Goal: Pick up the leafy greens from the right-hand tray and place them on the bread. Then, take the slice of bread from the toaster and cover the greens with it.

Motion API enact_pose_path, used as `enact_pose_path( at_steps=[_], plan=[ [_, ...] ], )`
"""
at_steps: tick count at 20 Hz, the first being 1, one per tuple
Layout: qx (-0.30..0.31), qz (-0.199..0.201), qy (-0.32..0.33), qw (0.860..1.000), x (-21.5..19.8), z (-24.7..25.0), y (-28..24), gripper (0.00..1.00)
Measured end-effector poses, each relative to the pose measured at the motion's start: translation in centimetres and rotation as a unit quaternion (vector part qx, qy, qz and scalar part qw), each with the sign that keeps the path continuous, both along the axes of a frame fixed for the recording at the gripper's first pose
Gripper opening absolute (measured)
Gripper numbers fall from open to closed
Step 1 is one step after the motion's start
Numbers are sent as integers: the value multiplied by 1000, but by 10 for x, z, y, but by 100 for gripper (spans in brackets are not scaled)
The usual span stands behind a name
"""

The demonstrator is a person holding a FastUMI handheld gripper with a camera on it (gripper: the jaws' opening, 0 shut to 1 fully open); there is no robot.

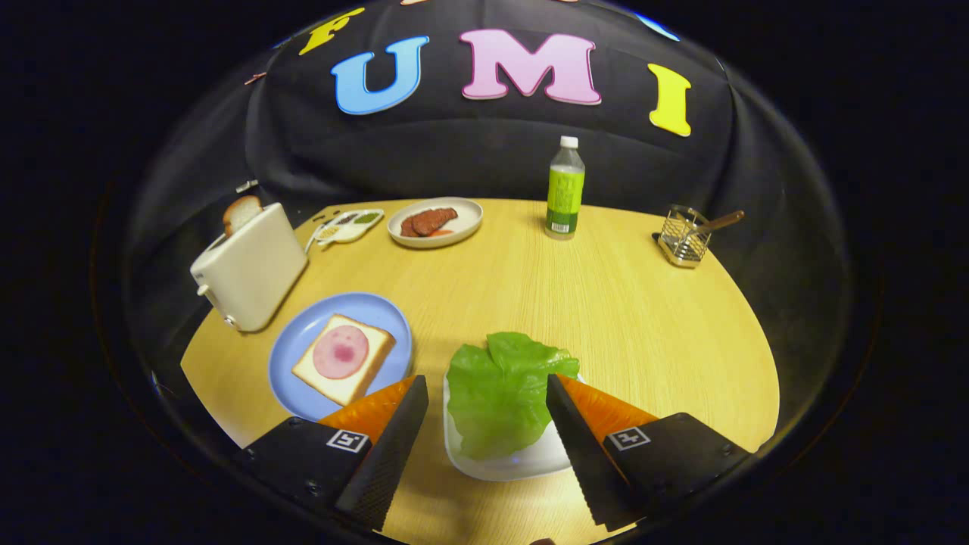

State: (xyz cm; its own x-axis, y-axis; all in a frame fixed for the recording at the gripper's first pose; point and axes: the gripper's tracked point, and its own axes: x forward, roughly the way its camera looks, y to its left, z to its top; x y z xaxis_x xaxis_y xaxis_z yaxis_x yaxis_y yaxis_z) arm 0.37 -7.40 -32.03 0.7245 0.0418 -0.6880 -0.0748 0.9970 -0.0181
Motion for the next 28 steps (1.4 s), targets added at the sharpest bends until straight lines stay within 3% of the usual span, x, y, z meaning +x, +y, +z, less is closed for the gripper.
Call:
enact_pose_path(
  at_steps=[3,6,9,12,17,20,21,22,23,26,28],
  plan=[
    [-2,-18,36,999,4,-26,-11,98],
    [7,-33,53,998,8,-36,-13,77],
    [8,-22,70,997,8,-42,-6,82],
    [-32,-2,104,994,-1,-60,-10,78],
    [-23,6,132,991,-6,-58,-8,68],
    [-18,13,143,990,-8,-59,-7,48],
    [-25,10,137,990,-4,-59,-14,48],
    [-15,2,141,990,-5,-57,-15,29],
    [-13,4,140,990,-3,-58,-16,20],
    [9,12,153,988,-2,-61,-13,8],
    [23,18,166,986,-1,-57,-14,5]
  ],
)
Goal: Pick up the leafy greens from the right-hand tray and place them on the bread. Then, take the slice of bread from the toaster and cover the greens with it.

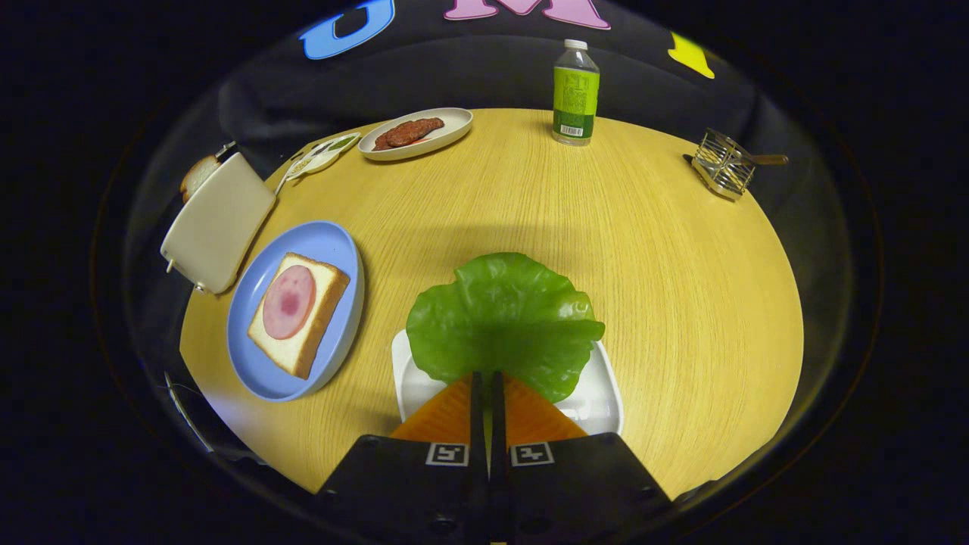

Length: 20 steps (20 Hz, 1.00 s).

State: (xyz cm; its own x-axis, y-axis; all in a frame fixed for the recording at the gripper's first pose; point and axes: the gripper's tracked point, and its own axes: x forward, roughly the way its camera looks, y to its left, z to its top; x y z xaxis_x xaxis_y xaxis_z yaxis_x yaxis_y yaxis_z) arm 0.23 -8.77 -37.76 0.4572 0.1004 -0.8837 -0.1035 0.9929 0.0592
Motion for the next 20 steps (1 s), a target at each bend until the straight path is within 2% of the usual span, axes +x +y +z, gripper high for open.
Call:
enact_pose_path(
  at_steps=[7,11,13,14,17,20],
  plan=[
    [2,12,-32,999,11,40,-3,5],
    [-41,11,-9,999,3,22,-20,6],
    [-34,8,8,999,-3,13,-14,6],
    [-28,9,3,1000,-2,11,-10,21],
    [-36,26,-4,999,-3,5,-7,88],
    [-42,31,-2,999,-1,-1,-3,90]
  ],
)
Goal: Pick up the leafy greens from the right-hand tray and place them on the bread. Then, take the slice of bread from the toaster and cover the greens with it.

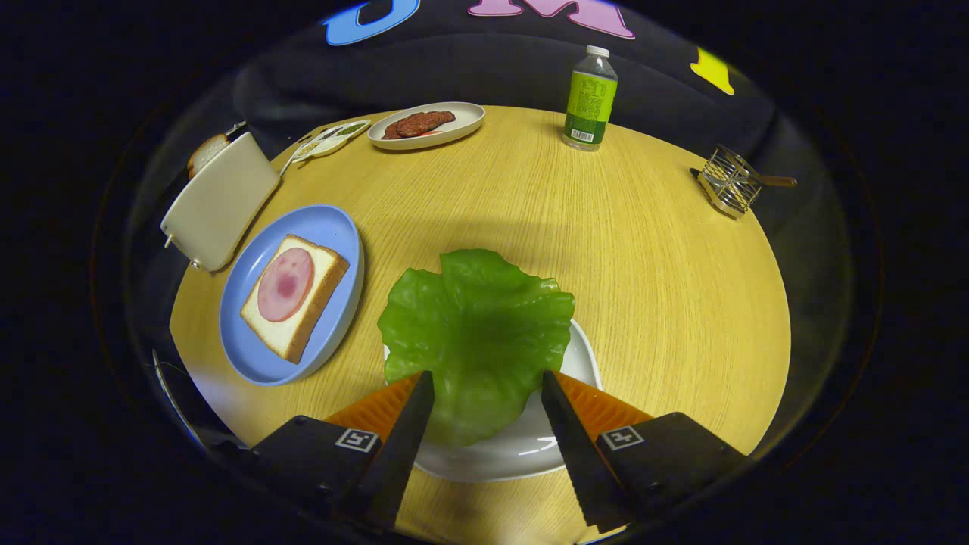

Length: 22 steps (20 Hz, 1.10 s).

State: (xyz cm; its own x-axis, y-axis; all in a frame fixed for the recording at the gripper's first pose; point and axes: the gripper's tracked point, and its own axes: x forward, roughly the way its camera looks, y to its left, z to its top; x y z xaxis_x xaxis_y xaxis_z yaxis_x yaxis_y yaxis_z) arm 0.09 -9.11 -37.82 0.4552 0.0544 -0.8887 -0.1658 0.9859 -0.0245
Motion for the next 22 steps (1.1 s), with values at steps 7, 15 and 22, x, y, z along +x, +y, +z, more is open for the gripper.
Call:
enact_pose_path(
  at_steps=[7,15,22],
  plan=[
    [-2,22,-2,1000,6,-3,14,59],
    [58,-3,8,998,2,12,22,6],
    [85,-8,-39,996,3,80,27,5]
  ],
)
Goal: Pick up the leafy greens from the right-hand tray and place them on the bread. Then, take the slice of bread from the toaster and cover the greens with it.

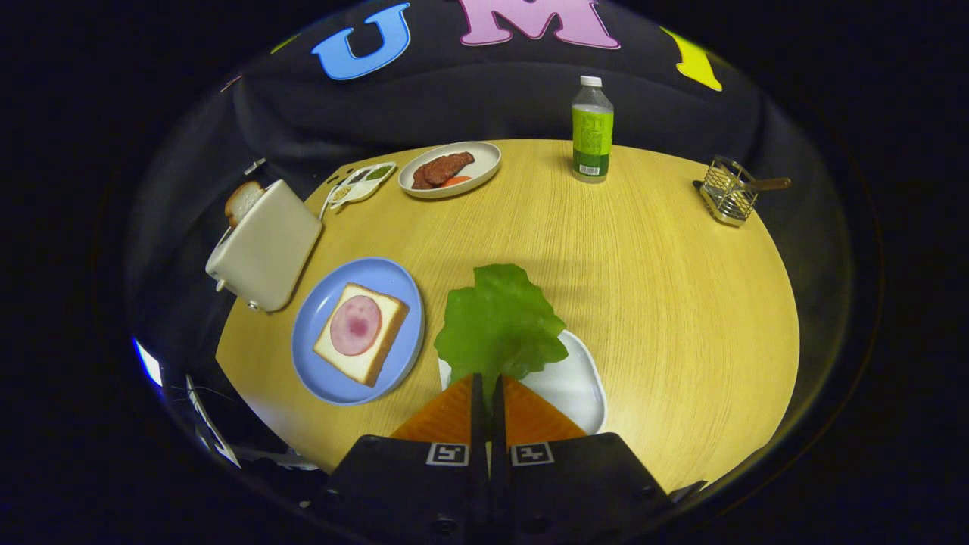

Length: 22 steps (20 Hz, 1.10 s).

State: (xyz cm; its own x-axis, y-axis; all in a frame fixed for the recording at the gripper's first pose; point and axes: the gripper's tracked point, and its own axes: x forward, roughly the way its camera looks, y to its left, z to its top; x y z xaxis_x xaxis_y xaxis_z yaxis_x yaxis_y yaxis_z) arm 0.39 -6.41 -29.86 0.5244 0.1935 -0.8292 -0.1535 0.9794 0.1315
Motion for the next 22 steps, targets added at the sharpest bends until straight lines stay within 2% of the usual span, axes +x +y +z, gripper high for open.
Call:
enact_pose_path(
  at_steps=[5,10,16,21,22],
  plan=[
    [34,19,-23,999,14,40,33,5],
    [45,82,-23,995,22,47,92,5],
    [22,161,-13,987,24,17,152,6],
    [-24,189,14,982,13,-26,164,7],
    [-29,194,22,980,11,-33,166,11]
  ],
)
